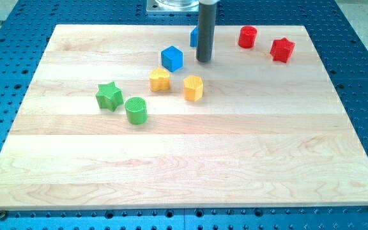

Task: Put the cube at the bottom left of the triangle

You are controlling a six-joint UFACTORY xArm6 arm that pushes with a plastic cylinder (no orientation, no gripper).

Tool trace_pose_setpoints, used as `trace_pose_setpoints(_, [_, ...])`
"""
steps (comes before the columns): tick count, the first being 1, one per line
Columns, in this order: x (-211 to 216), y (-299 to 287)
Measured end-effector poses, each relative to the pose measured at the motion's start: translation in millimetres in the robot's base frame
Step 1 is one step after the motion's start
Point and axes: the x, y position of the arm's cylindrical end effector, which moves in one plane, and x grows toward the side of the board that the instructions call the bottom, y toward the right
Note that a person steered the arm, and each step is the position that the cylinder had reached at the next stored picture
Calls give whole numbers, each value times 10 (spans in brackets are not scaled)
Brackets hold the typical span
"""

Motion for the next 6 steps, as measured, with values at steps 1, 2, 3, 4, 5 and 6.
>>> trace_pose_setpoints(1, [237, -472])
trace_pose_setpoints(2, [231, -647])
trace_pose_setpoints(3, [195, -893])
trace_pose_setpoints(4, [161, -1205])
trace_pose_setpoints(5, [52, -741])
trace_pose_setpoints(6, [123, -425])
